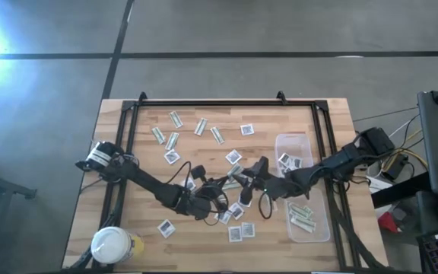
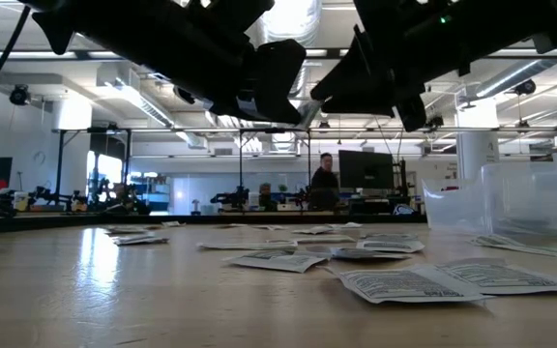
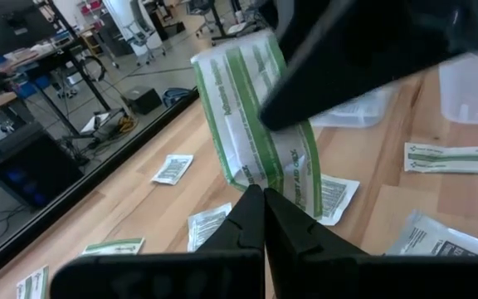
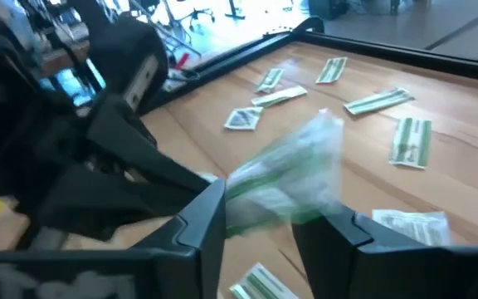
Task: Pick & Place First Aid Supplies
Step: Put the bandage pack into the bottom bin
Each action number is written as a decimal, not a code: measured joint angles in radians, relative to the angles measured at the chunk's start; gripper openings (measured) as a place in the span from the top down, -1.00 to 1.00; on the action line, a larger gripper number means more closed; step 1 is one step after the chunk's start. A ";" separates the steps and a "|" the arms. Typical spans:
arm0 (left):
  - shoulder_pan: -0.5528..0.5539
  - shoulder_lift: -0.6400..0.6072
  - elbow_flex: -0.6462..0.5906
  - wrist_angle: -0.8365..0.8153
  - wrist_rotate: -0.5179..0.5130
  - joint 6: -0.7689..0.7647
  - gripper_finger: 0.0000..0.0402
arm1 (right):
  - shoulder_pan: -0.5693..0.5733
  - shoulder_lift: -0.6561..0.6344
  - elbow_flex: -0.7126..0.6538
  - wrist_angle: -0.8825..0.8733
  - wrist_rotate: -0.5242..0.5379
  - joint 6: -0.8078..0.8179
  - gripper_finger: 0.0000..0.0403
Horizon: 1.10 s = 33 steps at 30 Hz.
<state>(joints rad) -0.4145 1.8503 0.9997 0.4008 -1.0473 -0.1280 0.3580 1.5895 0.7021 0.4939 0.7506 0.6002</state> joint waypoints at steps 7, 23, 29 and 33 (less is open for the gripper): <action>0.000 0.000 -0.003 0.001 0.000 0.001 1.00 | -0.005 0.008 0.008 -0.004 -0.023 -0.032 0.84; 0.001 0.000 -0.003 0.001 0.036 -0.004 1.00 | -0.005 0.003 0.009 -0.056 -0.051 -0.089 0.96; 0.001 -0.001 -0.003 -0.017 0.087 0.000 0.95 | -0.005 0.003 0.009 -0.126 -0.047 -0.088 0.96; 0.001 -0.001 -0.003 -0.052 0.093 0.000 0.77 | -0.005 -0.004 0.009 -0.188 -0.047 -0.086 0.96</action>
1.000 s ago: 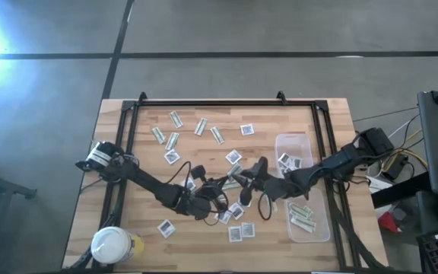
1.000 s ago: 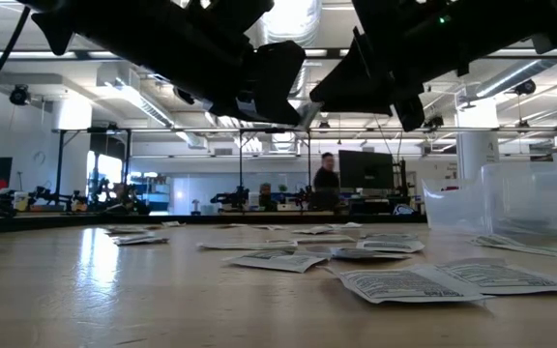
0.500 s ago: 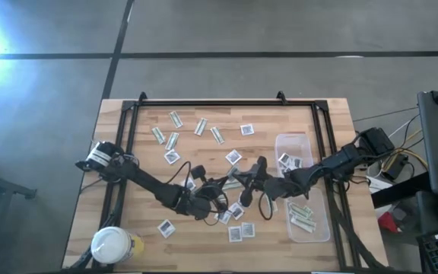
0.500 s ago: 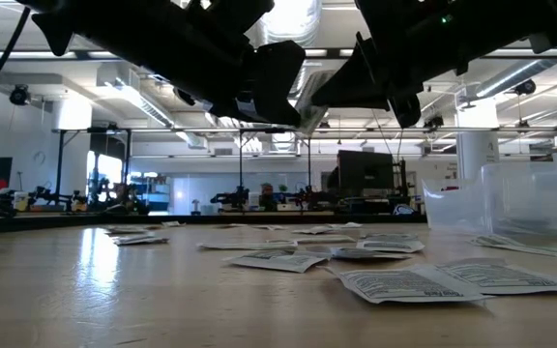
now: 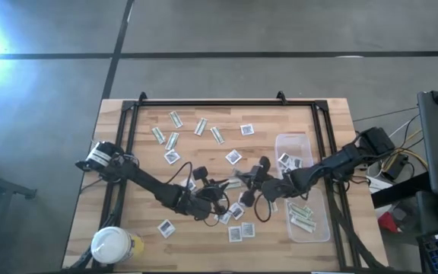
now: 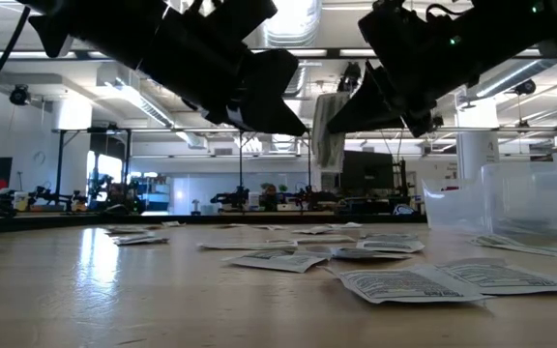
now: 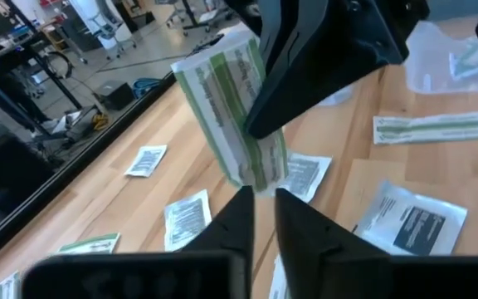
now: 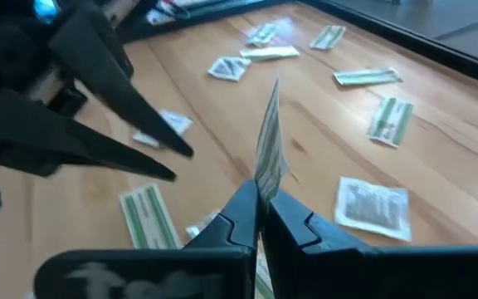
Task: Pick & Place First Aid Supplies
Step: Put the bandage pack into the bottom bin
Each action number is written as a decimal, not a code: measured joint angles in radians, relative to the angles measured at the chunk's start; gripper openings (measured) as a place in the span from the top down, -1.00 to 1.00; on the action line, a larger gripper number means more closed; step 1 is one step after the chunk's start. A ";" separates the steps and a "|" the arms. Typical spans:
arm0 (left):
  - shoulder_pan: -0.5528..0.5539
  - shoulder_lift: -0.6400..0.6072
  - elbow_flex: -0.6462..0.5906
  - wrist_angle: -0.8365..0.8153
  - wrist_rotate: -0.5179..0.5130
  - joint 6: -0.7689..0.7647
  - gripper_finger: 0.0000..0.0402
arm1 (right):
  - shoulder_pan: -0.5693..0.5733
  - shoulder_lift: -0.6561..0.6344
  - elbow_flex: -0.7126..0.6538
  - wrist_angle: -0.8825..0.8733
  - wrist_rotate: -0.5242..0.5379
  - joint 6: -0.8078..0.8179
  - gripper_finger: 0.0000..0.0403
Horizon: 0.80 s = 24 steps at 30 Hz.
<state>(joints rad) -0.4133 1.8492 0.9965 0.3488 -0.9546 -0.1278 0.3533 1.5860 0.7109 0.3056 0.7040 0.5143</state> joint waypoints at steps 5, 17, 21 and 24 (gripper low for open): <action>0.000 0.000 0.000 -0.012 0.000 -0.008 0.48 | 0.008 -0.048 0.000 -0.119 0.002 0.005 0.96; -0.001 -0.043 0.000 -0.062 0.002 -0.080 0.30 | 0.029 -0.360 0.000 -0.489 0.002 0.010 0.96; -0.001 -0.074 0.000 -0.139 0.016 -0.124 0.31 | 0.029 -0.474 0.000 -0.599 0.001 0.010 0.96; -0.002 -0.112 0.000 -0.246 0.021 -0.175 0.31 | 0.029 -0.560 0.000 -0.677 -0.006 0.017 0.96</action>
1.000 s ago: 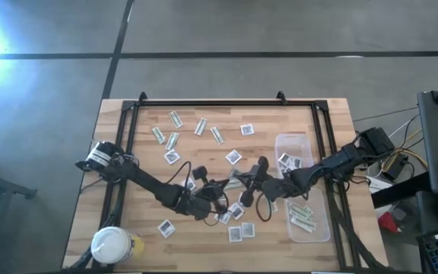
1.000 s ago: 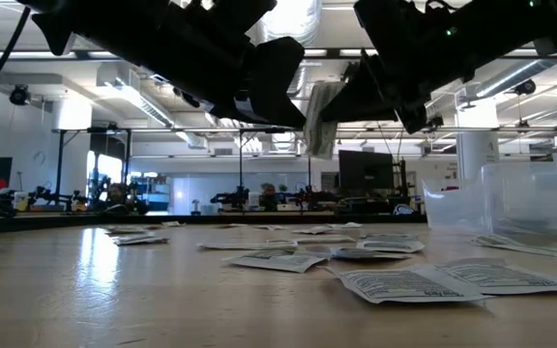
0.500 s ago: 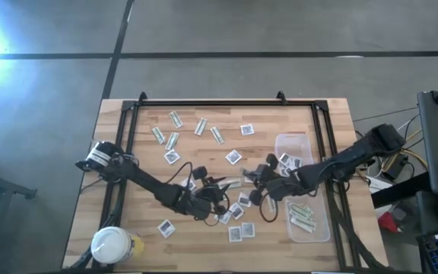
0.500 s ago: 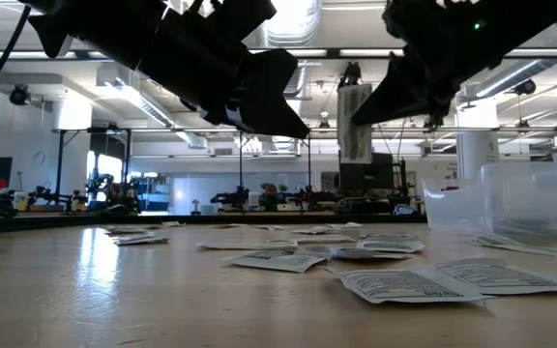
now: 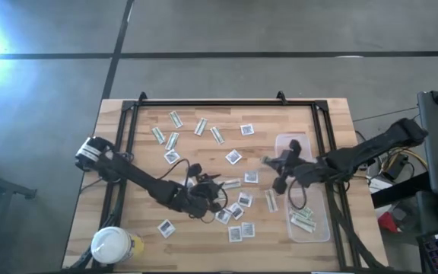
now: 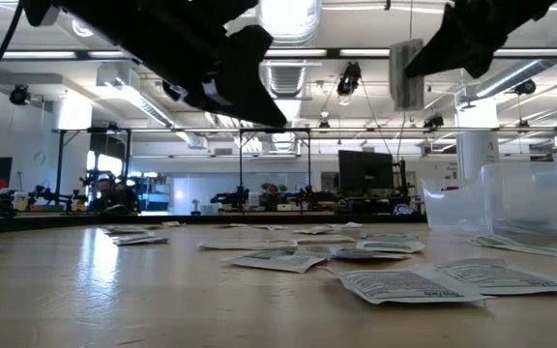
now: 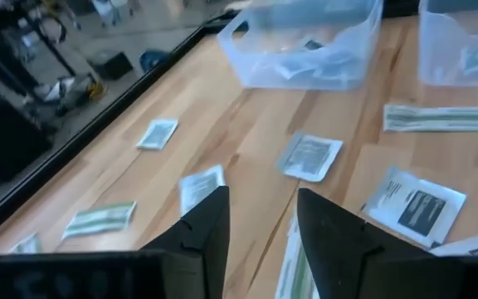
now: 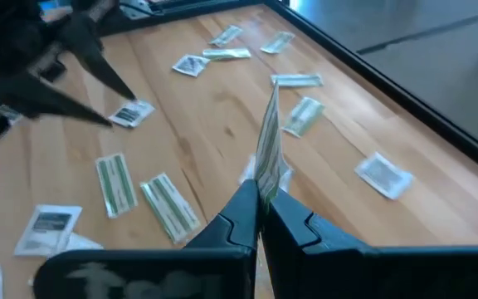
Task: Pick & Place First Aid Supplies
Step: Put the bandage pack into the bottom bin
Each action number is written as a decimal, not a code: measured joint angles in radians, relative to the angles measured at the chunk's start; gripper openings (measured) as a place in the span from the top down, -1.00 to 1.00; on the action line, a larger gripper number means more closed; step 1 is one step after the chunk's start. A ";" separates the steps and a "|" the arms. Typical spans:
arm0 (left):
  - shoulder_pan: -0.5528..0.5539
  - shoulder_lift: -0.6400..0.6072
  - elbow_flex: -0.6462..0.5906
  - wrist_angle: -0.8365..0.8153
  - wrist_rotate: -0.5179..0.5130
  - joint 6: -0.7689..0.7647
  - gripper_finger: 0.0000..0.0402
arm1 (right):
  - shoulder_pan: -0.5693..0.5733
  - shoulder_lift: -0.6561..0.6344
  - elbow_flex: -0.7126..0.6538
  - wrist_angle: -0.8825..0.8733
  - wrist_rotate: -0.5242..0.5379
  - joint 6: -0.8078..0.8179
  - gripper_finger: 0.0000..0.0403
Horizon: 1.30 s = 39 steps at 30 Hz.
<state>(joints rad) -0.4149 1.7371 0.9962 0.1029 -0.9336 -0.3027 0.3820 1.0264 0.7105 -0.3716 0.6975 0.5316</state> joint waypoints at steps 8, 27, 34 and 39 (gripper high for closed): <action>0.008 -0.146 -0.002 -0.282 0.036 -0.164 0.32 | -0.006 -0.196 0.000 -0.313 -0.002 0.176 0.96; 0.062 -0.392 -0.012 -0.494 0.193 -0.170 0.39 | -0.019 -0.264 -0.001 -0.623 -0.177 0.437 0.96; 0.062 -0.391 -0.084 -0.469 0.213 -0.227 0.41 | -0.019 -0.221 -0.001 -0.622 -0.222 0.441 0.96; 0.062 -0.391 -0.131 -0.407 0.248 -0.247 0.41 | -0.019 -0.180 -0.002 -0.623 -0.230 0.461 0.96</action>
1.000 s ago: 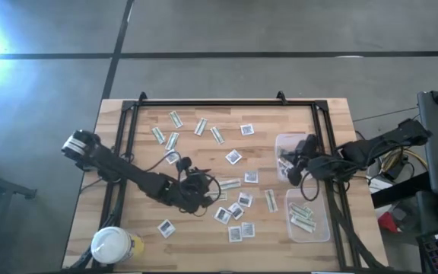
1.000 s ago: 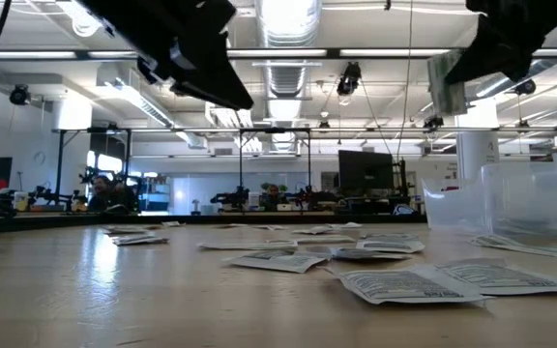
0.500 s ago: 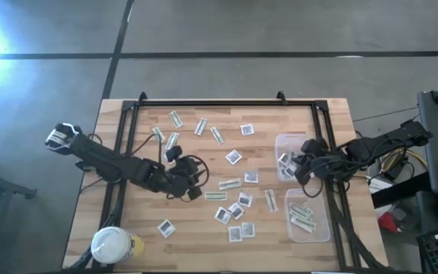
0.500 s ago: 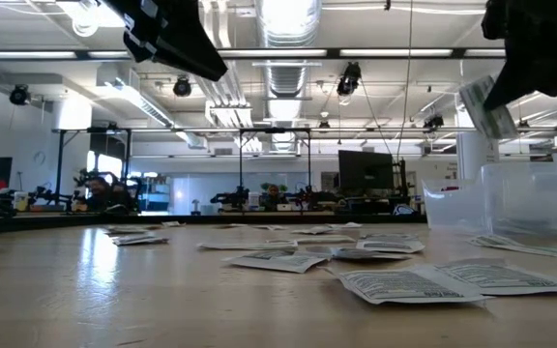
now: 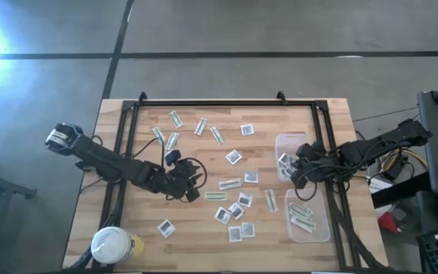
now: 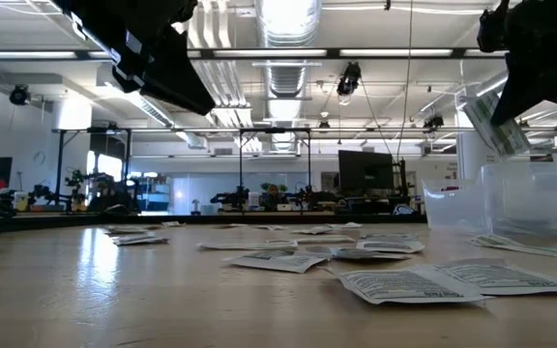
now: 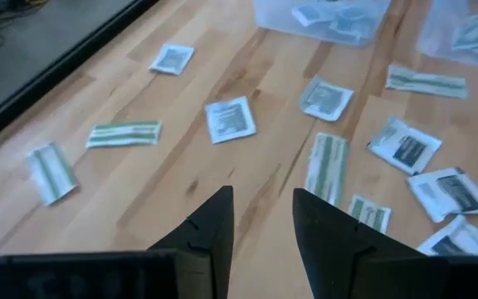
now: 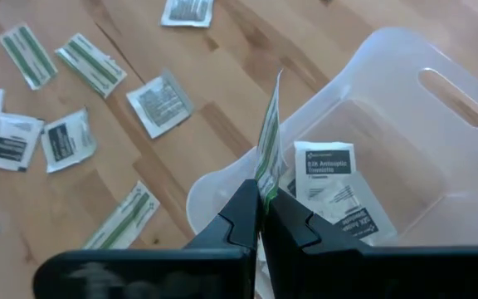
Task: Pick & Place First Aid Supplies
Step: Put the bandage pack into the bottom bin
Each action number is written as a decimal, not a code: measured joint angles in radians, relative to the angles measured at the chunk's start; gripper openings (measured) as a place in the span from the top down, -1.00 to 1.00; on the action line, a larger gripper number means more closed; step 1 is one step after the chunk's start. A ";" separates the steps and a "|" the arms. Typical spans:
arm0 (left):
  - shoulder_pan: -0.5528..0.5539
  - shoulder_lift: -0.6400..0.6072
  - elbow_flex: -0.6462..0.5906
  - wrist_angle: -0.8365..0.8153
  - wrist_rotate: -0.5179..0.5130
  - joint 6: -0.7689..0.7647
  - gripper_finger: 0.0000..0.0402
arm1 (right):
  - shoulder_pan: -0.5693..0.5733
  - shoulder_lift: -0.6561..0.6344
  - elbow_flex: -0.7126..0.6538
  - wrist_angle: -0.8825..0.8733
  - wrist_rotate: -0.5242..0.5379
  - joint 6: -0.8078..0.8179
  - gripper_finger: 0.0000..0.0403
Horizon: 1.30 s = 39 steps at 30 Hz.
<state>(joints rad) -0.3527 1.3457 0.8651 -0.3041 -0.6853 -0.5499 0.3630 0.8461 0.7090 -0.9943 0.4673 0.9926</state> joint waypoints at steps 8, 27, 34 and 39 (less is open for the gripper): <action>0.000 0.000 -0.038 0.104 0.044 0.044 0.41 | -0.003 0.077 0.000 -0.001 0.002 0.002 0.96; 0.000 0.000 -0.038 0.112 0.042 0.044 0.41 | -0.001 0.091 0.136 -0.051 -0.088 -0.059 0.96; -0.002 0.000 -0.038 0.112 0.042 0.043 0.41 | 0.067 0.109 0.186 -0.065 -0.240 -0.019 0.96; -0.002 0.000 -0.038 0.112 0.042 0.041 0.41 | 0.169 0.144 0.210 -0.065 -0.292 0.067 0.96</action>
<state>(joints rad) -0.3542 1.3457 0.8272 -0.1921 -0.6430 -0.5091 0.5321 0.9896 0.9191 -1.0590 0.1750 1.0593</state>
